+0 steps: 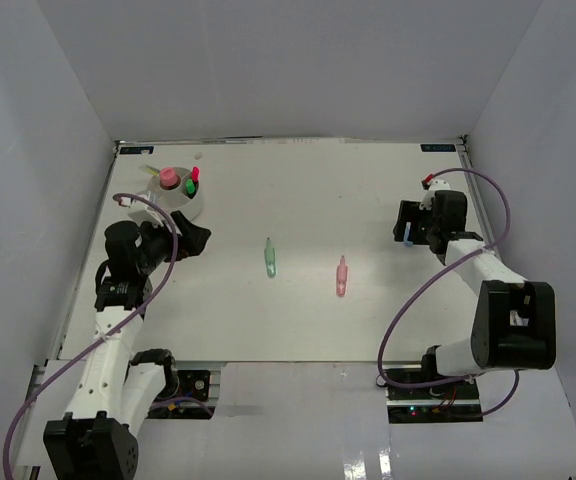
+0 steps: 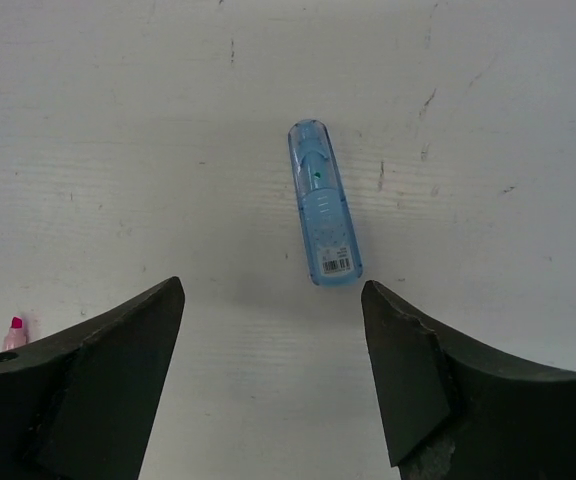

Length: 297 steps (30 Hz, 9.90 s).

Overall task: Sort the stationery into containers
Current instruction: Pick up the stationery from the center of the board, then place the stationery in the storage box, then pick up the pen from the center of the board.

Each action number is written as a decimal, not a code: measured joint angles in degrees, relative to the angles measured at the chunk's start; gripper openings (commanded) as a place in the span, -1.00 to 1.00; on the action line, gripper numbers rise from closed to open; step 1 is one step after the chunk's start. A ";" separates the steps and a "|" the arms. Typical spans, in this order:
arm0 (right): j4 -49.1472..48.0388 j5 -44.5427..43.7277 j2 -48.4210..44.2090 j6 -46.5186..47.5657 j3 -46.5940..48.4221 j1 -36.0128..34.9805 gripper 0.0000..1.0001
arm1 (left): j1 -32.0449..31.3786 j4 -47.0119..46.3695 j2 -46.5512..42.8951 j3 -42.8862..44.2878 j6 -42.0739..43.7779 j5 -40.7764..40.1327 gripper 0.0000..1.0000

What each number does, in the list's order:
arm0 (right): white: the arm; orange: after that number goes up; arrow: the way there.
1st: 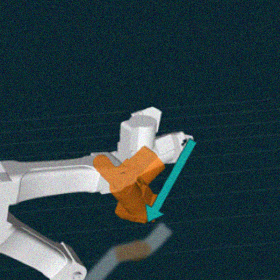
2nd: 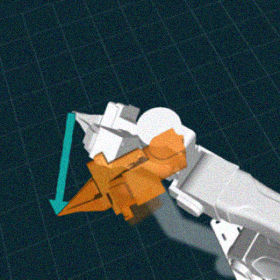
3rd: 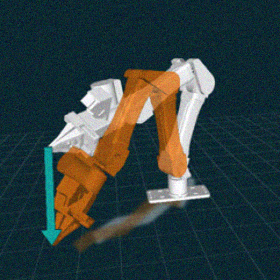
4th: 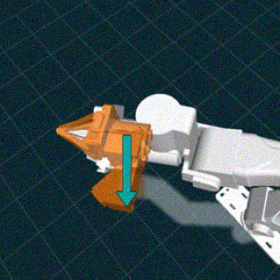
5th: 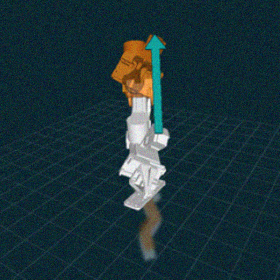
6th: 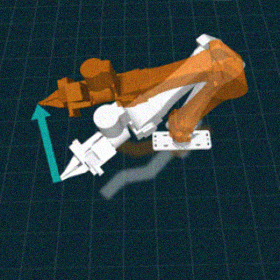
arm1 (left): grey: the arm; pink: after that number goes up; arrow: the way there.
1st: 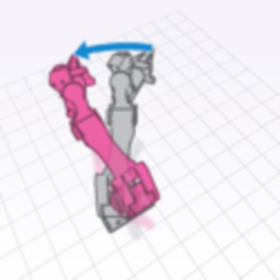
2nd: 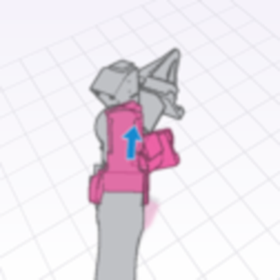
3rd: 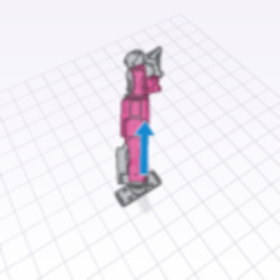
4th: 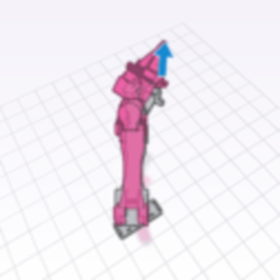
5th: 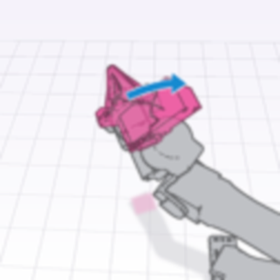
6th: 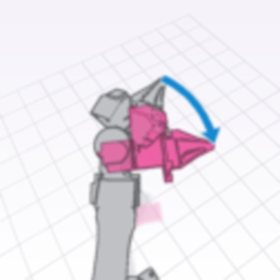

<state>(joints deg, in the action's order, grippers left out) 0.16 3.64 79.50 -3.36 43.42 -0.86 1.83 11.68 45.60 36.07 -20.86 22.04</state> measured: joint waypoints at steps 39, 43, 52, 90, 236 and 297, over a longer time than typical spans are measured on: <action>-0.13 -1.97 16.90 2.82 6.45 0.31 -0.32 | -3.63 0.52 -2.10 -0.09 -1.33 3.23 0.96; -0.63 -1.22 13.75 2.25 3.19 -1.57 -0.33 | -3.67 0.50 -1.97 -0.11 -2.62 5.68 0.96; -3.48 2.16 -3.48 1.03 -3.39 -21.11 -0.31 | -4.20 0.79 1.31 0.02 -11.08 17.14 0.96; -22.32 10.12 -13.03 -3.80 -6.05 -45.35 -0.20 | -37.13 -7.56 22.36 11.78 -24.44 -3.28 -0.33; -4.15 -20.72 8.94 -11.08 -3.87 -46.01 0.18 | 1.27 6.32 6.40 4.02 -2.49 -2.38 0.96; 13.57 -11.15 7.08 5.25 0.76 -49.88 -0.46 | 1.29 5.68 8.41 3.69 -2.71 2.34 0.96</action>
<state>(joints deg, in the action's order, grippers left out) 13.74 -7.51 86.59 1.89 44.18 -50.74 3.11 17.37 54.02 39.77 -23.57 24.38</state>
